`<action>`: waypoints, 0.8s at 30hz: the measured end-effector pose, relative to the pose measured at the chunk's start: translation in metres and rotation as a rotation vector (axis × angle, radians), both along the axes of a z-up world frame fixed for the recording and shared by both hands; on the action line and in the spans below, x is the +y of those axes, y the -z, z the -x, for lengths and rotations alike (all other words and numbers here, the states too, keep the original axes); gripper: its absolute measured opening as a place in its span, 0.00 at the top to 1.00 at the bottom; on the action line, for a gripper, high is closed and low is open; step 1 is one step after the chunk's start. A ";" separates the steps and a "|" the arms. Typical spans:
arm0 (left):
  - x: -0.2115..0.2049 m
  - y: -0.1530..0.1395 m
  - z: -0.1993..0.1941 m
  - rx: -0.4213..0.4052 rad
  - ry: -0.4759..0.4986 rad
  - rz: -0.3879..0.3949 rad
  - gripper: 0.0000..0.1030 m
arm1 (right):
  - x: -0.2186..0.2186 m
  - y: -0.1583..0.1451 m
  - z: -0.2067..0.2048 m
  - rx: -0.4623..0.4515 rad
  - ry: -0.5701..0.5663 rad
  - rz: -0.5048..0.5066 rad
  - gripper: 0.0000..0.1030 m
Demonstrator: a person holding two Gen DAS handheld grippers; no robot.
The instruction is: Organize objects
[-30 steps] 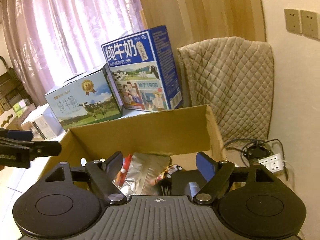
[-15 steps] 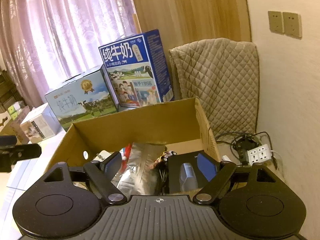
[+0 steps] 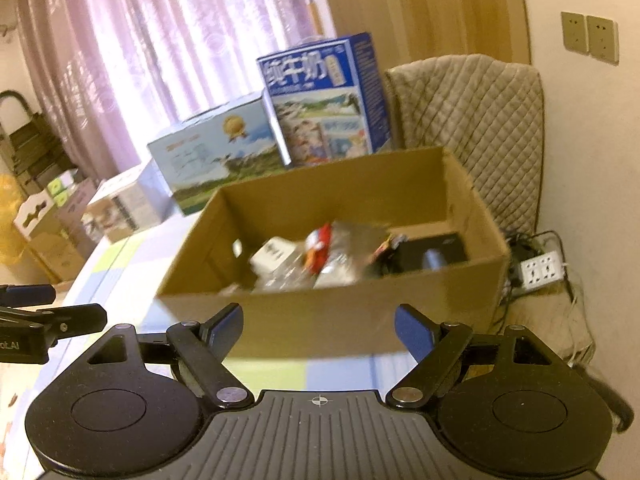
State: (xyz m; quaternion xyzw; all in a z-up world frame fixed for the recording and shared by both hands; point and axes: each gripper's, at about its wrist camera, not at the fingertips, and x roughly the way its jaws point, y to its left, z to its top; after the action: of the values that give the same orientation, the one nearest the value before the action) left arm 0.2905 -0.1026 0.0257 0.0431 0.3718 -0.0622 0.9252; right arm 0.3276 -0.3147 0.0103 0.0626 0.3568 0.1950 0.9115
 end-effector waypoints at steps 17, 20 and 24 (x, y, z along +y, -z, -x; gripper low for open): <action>0.088 0.012 0.109 0.091 -0.108 0.000 0.01 | 0.085 0.013 0.116 0.074 -0.142 0.052 0.22; 0.102 0.015 0.126 0.098 -0.121 0.005 0.01 | 0.093 0.016 0.134 0.085 -0.155 0.052 0.22; 0.116 0.020 0.147 0.108 -0.141 0.014 0.01 | 0.105 0.018 0.156 0.094 -0.175 0.051 0.22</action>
State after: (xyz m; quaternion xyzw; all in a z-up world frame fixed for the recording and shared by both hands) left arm 0.1431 0.0132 0.0061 0.0069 0.4230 -0.0018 0.9061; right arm 0.1715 -0.2096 -0.0076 0.0169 0.4081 0.2616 0.8745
